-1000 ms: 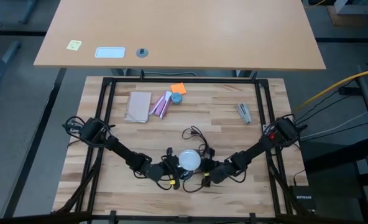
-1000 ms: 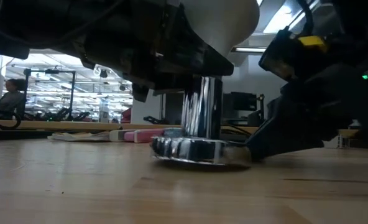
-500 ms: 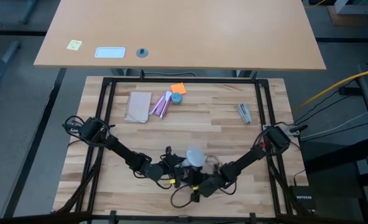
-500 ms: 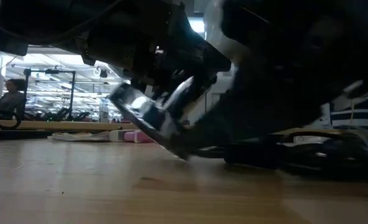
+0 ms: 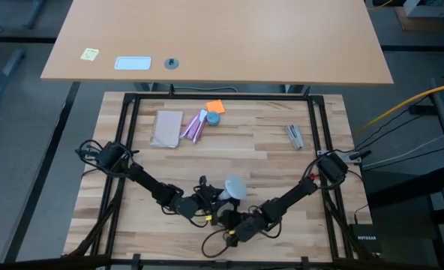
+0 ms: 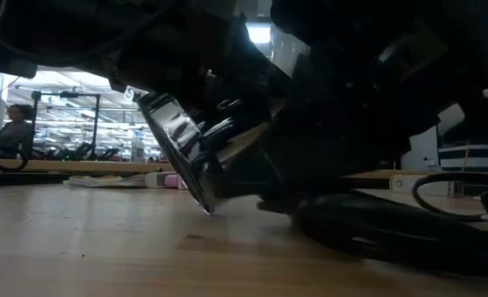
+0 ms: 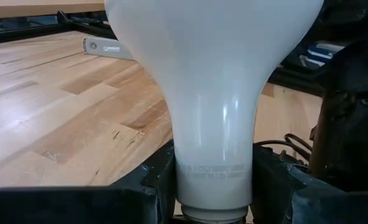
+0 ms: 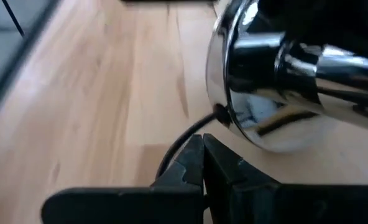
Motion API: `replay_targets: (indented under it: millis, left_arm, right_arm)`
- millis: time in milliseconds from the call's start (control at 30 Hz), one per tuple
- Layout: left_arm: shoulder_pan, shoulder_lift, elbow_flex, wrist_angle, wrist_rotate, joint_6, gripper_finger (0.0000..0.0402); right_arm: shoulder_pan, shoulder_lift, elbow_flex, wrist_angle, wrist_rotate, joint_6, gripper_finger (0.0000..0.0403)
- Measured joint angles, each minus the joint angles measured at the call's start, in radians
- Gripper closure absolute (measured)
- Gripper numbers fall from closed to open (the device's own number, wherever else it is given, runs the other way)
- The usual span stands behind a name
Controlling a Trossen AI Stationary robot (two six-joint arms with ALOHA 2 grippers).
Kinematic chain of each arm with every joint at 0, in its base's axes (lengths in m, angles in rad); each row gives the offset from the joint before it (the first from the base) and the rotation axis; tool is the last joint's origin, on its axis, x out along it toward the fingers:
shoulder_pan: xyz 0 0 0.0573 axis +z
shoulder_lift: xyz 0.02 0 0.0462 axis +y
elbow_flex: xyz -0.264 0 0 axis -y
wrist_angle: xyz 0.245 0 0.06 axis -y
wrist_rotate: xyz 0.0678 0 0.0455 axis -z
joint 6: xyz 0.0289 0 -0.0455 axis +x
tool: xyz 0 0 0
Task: Screw lightbulb
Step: Remove the lightbulb from the lamp
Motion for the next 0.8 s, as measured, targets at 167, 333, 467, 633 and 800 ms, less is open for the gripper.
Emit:
replay_targets:
  millis: [167, 333, 467, 633, 800]
  left_arm:
    - [0.001, -0.028, -0.001, -0.002, 0.001, 0.031, 0.0263]
    - [-0.001, -0.056, -0.003, -0.014, -0.002, 0.109, 0.0263]
    - [-0.002, -0.062, -0.003, -0.005, 0.0, 0.104, 0.0263]
    - [0.004, -0.062, -0.003, 0.038, 0.0, 0.127, 0.0263]
    - [0.028, -0.065, 0.001, 0.177, 0.005, 0.222, 0.0263]
  right_arm:
    - [0.002, -0.043, 0.007, -0.207, -0.002, 0.011, 0.04]
    - [0.001, -0.135, 0.006, -0.535, 0.056, 0.036, 0.04]
    - [0.001, -0.225, 0.005, -0.766, 0.141, 0.039, 0.04]
    - [0.0, -0.286, 0.004, -0.95, 0.181, 0.044, 0.04]
    - [0.0, -0.3, 0.003, -1.063, 0.184, 0.118, 0.04]
